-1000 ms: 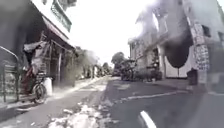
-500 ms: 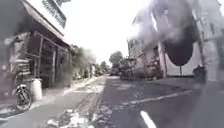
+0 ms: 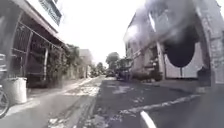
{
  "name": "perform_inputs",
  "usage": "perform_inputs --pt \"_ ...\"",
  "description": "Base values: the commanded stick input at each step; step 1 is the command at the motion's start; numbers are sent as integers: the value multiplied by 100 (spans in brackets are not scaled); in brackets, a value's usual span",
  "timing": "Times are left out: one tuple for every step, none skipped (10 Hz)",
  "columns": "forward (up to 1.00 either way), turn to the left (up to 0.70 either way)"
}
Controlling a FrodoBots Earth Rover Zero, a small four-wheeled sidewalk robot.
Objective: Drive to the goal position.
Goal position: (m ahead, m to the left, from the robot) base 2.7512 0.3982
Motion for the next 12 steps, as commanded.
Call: perform_inputs --pt "85 0" --pt "85 0" --pt "85 0" --pt "85 0" --pt "85 0" --pt "85 0" --pt "85 0" --pt "85 0" --pt "85 0" --pt "85 0" --pt "85 0" --pt "85 0"
